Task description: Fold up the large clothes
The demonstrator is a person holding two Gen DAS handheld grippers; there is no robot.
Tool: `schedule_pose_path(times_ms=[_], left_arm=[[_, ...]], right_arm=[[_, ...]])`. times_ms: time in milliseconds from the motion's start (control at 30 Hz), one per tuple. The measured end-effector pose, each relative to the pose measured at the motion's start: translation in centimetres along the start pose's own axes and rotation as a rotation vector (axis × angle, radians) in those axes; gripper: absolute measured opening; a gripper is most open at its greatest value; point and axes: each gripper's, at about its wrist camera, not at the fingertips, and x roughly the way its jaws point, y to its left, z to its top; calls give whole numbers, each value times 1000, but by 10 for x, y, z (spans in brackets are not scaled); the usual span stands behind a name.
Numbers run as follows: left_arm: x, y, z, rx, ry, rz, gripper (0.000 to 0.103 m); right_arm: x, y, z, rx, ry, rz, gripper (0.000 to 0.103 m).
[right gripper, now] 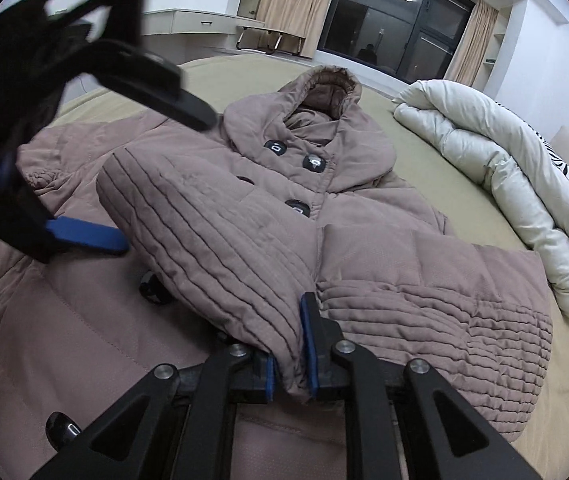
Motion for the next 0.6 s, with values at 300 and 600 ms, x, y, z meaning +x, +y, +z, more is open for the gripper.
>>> schedule_pose_path(times_ms=[300, 600], left_arm=[[1, -27, 23, 87, -4, 14, 20], [-96, -20, 60, 40, -232, -42, 20]], right_arm=[[-39, -31, -24, 241, -44, 188, 89], [-17, -166, -101, 1229, -55, 644, 90]])
